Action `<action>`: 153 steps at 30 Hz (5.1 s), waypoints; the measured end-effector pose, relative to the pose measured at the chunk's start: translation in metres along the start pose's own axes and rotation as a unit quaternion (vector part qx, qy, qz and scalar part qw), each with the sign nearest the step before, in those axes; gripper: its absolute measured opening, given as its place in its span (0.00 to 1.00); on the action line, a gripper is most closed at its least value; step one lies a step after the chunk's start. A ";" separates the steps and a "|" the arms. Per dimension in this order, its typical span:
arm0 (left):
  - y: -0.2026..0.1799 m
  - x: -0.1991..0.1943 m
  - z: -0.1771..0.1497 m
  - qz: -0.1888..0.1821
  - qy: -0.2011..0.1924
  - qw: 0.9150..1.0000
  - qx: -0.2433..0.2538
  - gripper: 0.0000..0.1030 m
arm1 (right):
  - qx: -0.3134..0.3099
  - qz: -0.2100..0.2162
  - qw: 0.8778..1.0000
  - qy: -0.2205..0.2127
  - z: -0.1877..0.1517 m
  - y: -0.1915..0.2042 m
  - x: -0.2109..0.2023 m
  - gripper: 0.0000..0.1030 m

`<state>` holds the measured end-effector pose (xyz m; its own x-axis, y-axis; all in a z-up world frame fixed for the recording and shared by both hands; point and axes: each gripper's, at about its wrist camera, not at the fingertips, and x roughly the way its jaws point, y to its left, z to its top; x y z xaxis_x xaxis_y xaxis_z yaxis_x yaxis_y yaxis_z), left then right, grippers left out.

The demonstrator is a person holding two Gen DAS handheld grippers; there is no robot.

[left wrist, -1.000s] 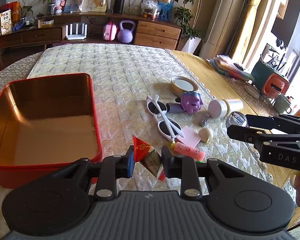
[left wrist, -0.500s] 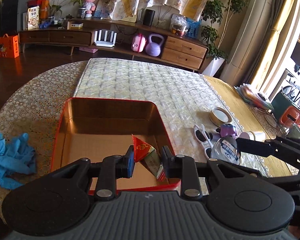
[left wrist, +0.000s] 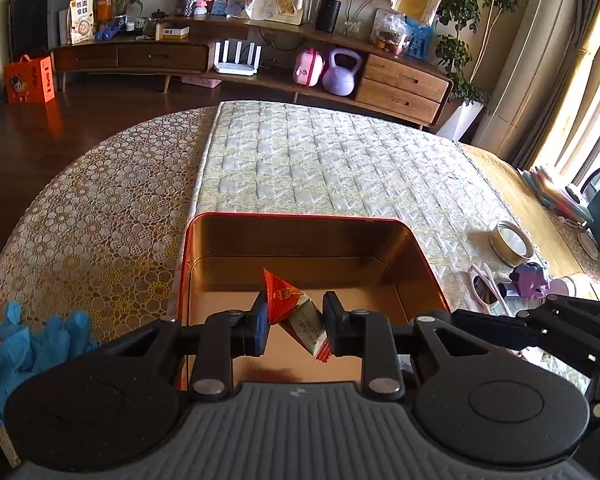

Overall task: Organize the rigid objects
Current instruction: 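Carry the candy packet and glass bottle into the red tin and release both, then move the left gripper back to the pink tube and grasp it, then grasp the green cap with the right gripper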

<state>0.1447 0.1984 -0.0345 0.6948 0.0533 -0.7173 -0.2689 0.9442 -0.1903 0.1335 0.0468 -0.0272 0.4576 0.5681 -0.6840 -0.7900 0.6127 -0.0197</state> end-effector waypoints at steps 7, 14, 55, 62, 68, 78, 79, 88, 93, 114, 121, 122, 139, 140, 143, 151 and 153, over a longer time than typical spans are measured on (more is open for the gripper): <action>0.007 0.036 0.015 0.023 0.018 0.999 0.013 0.26 | -0.008 0.007 0.999 0.032 0.009 0.006 0.040 0.51; 0.010 0.057 0.023 0.028 0.034 0.999 0.021 0.26 | -0.004 0.022 0.998 0.052 0.009 0.008 0.058 0.51; -0.021 -0.008 0.010 0.028 -0.018 0.998 0.048 0.57 | 0.050 0.020 0.998 -0.021 0.003 -0.007 -0.034 0.86; -0.044 -0.032 0.000 0.011 -0.033 0.998 0.057 0.68 | 0.073 0.006 0.997 -0.034 -0.017 -0.026 -0.071 0.91; -0.068 -0.048 -0.011 -0.011 -0.038 0.997 0.062 0.71 | 0.103 -0.019 0.994 -0.045 -0.043 -0.049 -0.103 0.99; -0.108 -0.056 -0.038 -0.040 -0.034 0.996 0.069 0.80 | 0.152 -0.070 0.985 -0.050 -0.098 -0.096 -0.142 1.00; -0.111 -0.056 -0.041 -0.043 -0.032 0.996 0.069 0.80 | 0.152 -0.071 0.985 -0.048 -0.103 -0.099 -0.144 1.00; -0.156 -0.040 -0.063 -0.071 -0.003 0.994 0.079 0.80 | 0.136 -0.083 0.987 -0.031 -0.141 -0.106 -0.146 1.00; -0.179 -0.026 -0.071 -0.088 0.006 0.992 0.095 0.80 | 0.121 -0.079 0.989 -0.030 -0.152 -0.106 -0.139 1.00; -0.209 0.045 -0.081 -0.146 0.067 0.975 0.155 0.80 | 0.114 -0.046 0.992 -0.003 -0.173 -0.130 -0.083 0.79; -0.214 0.057 -0.082 -0.144 0.068 0.971 0.180 0.80 | 0.106 -0.045 0.993 -0.005 -0.170 -0.132 -0.074 0.76; -0.214 0.059 -0.082 -0.144 0.068 0.970 0.181 0.80 | 0.104 -0.045 0.994 -0.006 -0.169 -0.132 -0.074 0.75; -0.223 0.062 -0.085 -0.154 0.049 0.963 0.215 0.58 | 0.078 -0.050 0.996 -0.015 -0.162 -0.127 -0.065 0.54; -0.222 0.062 -0.085 -0.154 0.049 0.963 0.215 0.58 | 0.078 -0.052 0.995 -0.016 -0.162 -0.127 -0.065 0.53; -0.222 0.062 -0.085 -0.154 0.048 0.964 0.212 0.58 | 0.081 -0.056 0.995 -0.018 -0.161 -0.126 -0.065 0.46; -0.212 0.054 -0.085 -0.156 0.051 0.969 0.186 0.58 | 0.083 -0.066 0.994 -0.019 -0.161 -0.125 -0.067 0.24; -0.209 0.049 -0.085 -0.157 0.049 0.970 0.180 0.58 | 0.080 -0.068 0.994 -0.018 -0.162 -0.123 -0.068 0.24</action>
<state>0.1780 -0.0244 -0.0865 0.6334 -0.2703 -0.7251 0.2093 0.9619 -0.1758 0.1336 -0.1566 -0.0965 0.5728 0.4914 -0.6560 -0.6464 0.7630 0.0071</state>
